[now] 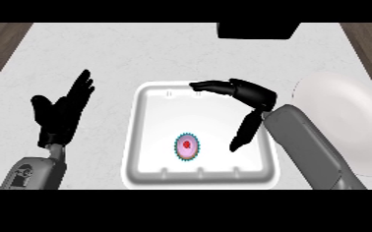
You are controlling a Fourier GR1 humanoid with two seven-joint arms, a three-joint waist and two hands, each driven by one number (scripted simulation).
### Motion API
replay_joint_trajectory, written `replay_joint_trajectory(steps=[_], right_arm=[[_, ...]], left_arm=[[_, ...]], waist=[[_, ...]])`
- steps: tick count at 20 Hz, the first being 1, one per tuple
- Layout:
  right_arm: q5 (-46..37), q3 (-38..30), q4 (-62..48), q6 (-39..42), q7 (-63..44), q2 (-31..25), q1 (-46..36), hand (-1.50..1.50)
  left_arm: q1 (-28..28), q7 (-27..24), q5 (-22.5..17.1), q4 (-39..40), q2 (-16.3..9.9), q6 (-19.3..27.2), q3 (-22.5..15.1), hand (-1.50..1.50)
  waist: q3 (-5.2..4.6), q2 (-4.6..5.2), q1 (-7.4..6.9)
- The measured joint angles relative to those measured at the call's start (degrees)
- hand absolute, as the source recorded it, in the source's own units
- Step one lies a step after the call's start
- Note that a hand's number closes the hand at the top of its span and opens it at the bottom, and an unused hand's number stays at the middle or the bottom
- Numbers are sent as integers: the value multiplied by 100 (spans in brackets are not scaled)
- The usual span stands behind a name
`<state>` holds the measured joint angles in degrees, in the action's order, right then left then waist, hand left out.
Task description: Pick the cupcake from the tray and place it in the plate
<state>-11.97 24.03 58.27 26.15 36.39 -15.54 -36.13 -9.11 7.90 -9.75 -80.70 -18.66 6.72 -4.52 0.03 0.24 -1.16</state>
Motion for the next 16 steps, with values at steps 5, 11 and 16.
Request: replay_joint_trajectory(steps=[5, 11, 16], right_arm=[[-513, 216, -52, 131, -190, 67, -215, -150], [-1193, 567, 256, 204, -596, 99, -258, -150], [-1709, 698, 560, 274, -1057, 191, -286, -150]], left_arm=[[-92, 8, 19, 145, -2, -90, 164, 0], [-80, 68, 73, 92, 26, -128, 247, 0], [-68, -33, 171, 201, 146, -101, 305, 0]], waist=[[-3, -15, 60], [-4, -28, 88], [-5, -30, 107]])
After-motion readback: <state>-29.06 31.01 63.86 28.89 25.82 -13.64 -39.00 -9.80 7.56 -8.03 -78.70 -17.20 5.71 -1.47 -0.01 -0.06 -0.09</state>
